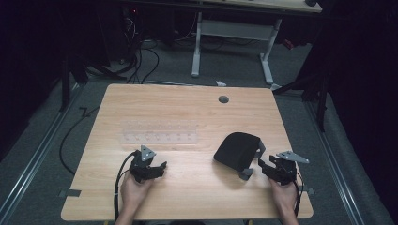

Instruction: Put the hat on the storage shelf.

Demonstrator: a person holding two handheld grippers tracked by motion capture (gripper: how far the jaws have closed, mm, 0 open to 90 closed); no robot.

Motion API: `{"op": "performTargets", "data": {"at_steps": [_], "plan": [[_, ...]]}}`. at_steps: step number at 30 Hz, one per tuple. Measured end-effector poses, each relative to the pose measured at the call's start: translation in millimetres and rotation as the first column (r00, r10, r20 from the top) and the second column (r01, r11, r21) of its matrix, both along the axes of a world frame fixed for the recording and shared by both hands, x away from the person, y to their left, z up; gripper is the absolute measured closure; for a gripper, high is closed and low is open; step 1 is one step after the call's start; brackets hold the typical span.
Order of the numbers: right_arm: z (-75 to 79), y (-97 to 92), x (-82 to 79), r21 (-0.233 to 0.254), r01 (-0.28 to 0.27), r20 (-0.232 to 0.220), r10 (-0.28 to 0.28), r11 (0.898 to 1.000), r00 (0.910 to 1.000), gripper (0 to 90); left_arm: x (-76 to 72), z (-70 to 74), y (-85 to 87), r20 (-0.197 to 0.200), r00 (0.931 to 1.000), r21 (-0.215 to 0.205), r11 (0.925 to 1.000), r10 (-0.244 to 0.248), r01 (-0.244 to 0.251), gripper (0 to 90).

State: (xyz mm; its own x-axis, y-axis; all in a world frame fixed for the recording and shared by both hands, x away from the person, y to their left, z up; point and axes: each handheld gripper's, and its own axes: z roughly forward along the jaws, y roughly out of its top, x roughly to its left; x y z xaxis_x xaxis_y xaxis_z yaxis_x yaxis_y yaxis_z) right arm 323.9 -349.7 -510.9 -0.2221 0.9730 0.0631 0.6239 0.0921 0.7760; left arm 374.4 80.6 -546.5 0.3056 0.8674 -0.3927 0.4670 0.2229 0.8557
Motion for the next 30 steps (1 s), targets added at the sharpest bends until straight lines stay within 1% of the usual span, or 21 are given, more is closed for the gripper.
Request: {"op": "performTargets", "data": {"at_steps": [4, 5, 6, 7, 9, 11, 12, 14, 15, 20, 23, 29, 30], "plan": [[5.4, -1.2, -1.3, 0.015, 0.003, 0.016, -0.003, 1.0, 0.9999, 44.9, 0.0, 0.0, 0.0, 0.0, 1.0, -0.001, 1.0, 0.0, 0.0, 30.1], [9.9, -2.3, -1.6, 0.026, -0.003, 0.034, 0.003, 1.0, 0.9994, 44.7, -0.1, 0.0, -0.1, 0.0, 1.0, -0.001, 1.0, 0.0, 0.0, 30.1], [12.3, -2.2, -1.7, 0.037, -0.001, 0.036, -0.001, 0.999, 0.9994, 44.5, -0.1, 0.0, -0.1, -0.001, 1.0, -0.001, 1.0, 0.0, 0.0, 30.0], [12.3, -2.2, -1.7, 0.037, -0.001, 0.036, -0.001, 0.999, 0.9994, 44.5, -0.1, 0.0, -0.1, -0.001, 1.0, -0.001, 1.0, 0.0, 0.0, 30.0], [17.9, -3.2, 0.2, 0.045, -0.008, 0.056, 0.005, 0.999, 0.9984, 44.3, -0.1, 0.0, -0.1, -0.001, 1.0, -0.001, 1.0, 0.0, 0.0, 30.0], [19.5, -3.4, 0.8, 0.045, -0.01, 0.058, 0.008, 0.999, 0.9983, 44.3, -0.1, 0.0, -0.1, -0.001, 1.0, -0.001, 1.0, 0.0, 0.0, 30.0], [21.1, -3.0, 1.3, 0.055, -0.008, 0.056, 0.005, 0.998, 0.9984, 44.2, -0.1, 0.0, -0.1, -0.001, 1.0, -0.001, 1.0, 0.0, 0.0, 29.9], [24.0, -3.2, 3.2, 0.052, -0.02, 0.066, 0.016, 0.998, 0.9977, 43.9, -0.1, 0.0, -0.1, -0.001, 1.0, -0.001, 1.0, 0.0, 0.0, 30.0], [26.6, -3.0, 4.3, 0.066, -0.02, 0.068, 0.016, 0.998, 0.9976, 43.2, -0.1, 0.0, -0.2, -0.001, 1.0, -0.001, 1.0, 0.0, 0.0, 29.9], [31.1, -2.1, 8.1, 0.071, -0.029, 0.074, 0.024, 0.997, 0.9969, 42.8, -0.1, 0.0, -0.2, -0.001, 1.0, -0.001, 1.0, 0.0, 0.0, 29.9], [33.5, -1.3, 12.2, 0.071, -0.036, 0.08, 0.031, 0.997, 0.9964, 42.6, -0.1, 0.0, -0.2, -0.001, 1.0, -0.001, 1.0, 0.0, 0.0, 29.9], [37.8, 3.5, 22.1, 0.067, -0.055, 0.072, 0.05, 0.996, 0.9962, 41.6, -0.2, 0.0, -0.3, -0.001, 1.0, -0.001, 1.0, 0.0, 0.0, 29.8], [37.8, 3.8, 23.6, 0.067, -0.059, 0.078, 0.053, 0.996, 0.9955, 41.5, -0.2, 0.0, -0.2, -0.001, 1.0, 0.0, 1.0, -0.001, 0.001, 29.7]]}}
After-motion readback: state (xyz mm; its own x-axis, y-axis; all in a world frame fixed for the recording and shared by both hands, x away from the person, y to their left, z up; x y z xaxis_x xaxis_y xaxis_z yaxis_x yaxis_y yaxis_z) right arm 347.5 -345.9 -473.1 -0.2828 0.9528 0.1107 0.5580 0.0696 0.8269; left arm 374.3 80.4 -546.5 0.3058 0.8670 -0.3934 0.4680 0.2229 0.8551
